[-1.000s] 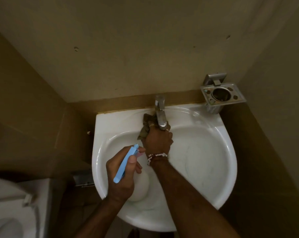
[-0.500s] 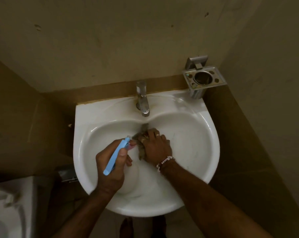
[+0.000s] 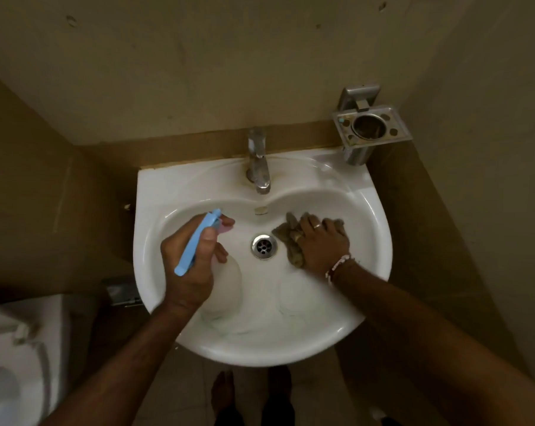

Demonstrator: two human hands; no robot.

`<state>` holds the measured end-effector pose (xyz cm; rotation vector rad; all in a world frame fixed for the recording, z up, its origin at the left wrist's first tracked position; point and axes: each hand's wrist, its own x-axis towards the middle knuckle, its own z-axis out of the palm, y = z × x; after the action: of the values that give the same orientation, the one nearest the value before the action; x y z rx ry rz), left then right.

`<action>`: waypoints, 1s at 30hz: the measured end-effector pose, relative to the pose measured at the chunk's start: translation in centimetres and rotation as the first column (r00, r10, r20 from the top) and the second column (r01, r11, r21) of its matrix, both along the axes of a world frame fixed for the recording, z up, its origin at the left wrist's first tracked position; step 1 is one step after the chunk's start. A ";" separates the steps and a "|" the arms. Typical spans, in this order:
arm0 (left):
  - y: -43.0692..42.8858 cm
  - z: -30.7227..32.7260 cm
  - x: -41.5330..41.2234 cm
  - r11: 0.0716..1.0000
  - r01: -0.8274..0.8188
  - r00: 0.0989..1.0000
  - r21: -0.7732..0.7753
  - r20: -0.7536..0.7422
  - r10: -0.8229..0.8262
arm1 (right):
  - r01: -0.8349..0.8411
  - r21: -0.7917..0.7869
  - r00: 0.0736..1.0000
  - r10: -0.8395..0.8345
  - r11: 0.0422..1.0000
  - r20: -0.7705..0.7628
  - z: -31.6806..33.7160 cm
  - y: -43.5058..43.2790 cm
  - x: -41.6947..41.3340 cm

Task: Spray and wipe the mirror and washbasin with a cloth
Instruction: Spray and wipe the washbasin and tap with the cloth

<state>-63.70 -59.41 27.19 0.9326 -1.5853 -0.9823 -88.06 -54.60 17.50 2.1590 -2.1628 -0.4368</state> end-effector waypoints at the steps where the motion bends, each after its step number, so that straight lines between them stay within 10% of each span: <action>1: -0.2 0.0 0.2 1.000 -0.010 1.000 -0.002 -0.005 0.010 | -0.013 0.018 0.997 0.011 1.000 0.077 -0.1 1.2 1.2; 8: -0.4 0.9 0.6 0.999 -0.021 1.000 -0.044 0.005 0.021 | -0.273 0.263 0.962 0.256 0.926 0.096 0.1 2.5 1.1; 13: -0.3 2.1 1.7 0.997 -0.009 1.000 -0.074 -0.020 0.008 | -0.138 0.249 0.960 0.192 0.959 -0.205 2.4 -0.8 -5.8; 22: 0.1 2.8 3.4 0.996 -0.029 0.999 -0.087 -0.036 0.026 | -0.145 0.332 0.989 0.126 0.932 0.079 3.6 4.9 -0.4; 30: 0.2 3.3 5.1 0.995 -0.007 0.999 -0.095 -0.044 0.003 | 0.001 0.248 0.981 0.047 0.969 -0.189 4.7 2.2 -4.3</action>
<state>-58.57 -59.24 30.46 0.8439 -1.5783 -0.9102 -92.39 -52.38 22.21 2.1485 -2.0704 -0.9199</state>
